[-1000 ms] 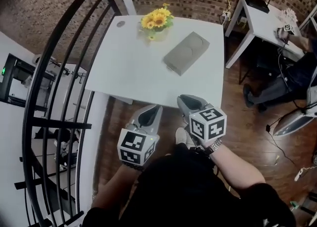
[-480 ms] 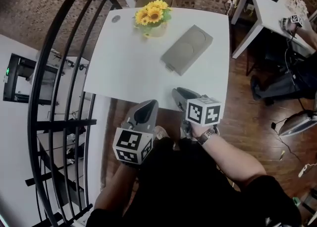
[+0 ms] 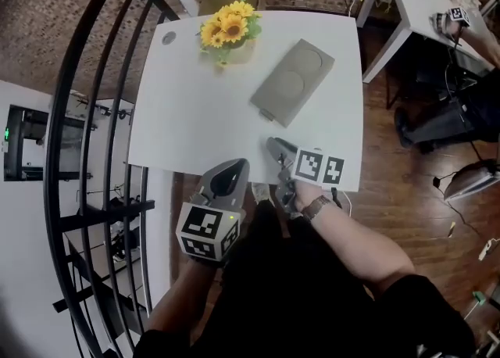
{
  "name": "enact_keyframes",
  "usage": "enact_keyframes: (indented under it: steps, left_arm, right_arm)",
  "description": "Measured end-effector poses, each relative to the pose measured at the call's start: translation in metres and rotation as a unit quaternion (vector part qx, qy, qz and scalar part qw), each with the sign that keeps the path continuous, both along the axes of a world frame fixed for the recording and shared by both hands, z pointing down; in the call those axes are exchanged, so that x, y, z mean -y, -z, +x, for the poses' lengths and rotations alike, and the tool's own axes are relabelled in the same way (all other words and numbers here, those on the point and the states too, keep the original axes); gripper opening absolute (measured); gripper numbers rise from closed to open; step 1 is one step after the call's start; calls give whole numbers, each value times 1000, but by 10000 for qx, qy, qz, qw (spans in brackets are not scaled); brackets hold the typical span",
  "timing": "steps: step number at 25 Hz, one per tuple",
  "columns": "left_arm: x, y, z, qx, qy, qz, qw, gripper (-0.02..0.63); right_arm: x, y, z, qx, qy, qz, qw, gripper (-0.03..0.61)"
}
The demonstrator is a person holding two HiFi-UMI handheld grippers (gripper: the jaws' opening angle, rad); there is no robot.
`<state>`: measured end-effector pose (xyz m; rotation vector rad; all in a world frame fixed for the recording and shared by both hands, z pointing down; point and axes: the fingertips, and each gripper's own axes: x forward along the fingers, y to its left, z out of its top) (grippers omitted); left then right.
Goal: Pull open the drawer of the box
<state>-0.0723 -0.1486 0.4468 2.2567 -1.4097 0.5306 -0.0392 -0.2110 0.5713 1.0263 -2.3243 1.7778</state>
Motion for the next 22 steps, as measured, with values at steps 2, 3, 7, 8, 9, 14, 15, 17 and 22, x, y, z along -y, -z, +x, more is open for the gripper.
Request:
enact_keyframes:
  steps: [2,3,7,8,9,14,15,17,22]
  left_arm:
    - [7,-3,-4,-31,-77,-51,10000,15]
    - [11,-4,-5,-47,-116,-71,9999,15]
    - [21,-12,-15,-71,-215,-188,9996,15]
    - [24,-13,-17,-77,-229,-218,9995,15]
    - [26,-15,-20,-82,-240,-245,9994,15]
    - [36,-25,-31,-101,-255,-367,9989,15]
    - [37,-26,-32,-104,-260,-383,9989,15]
    - [39,-28,-34,-106,-276,-414,9987,15]
    - [41,-31,-34,-116,-341,-471,9982,15]
  right_arm:
    - [7,-6,-4,82,-126,-108,9998,75]
    - [11,-9,-5,112,-201,-150,9996,75]
    - [26,-21,-10,174,-476,-327,9982,75]
    - [29,-24,-11,184,-533,-376,9977,75]
    - [32,-27,-12,197,-592,-417,9972,75]
    - [48,-35,-15,288,-846,-550,9945,75]
    - [49,-36,-14,274,-875,-573,9941,75]
    - [48,-38,-14,251,-937,-600,9935,74]
    - [50,-39,-11,274,-1149,-674,9907,74]
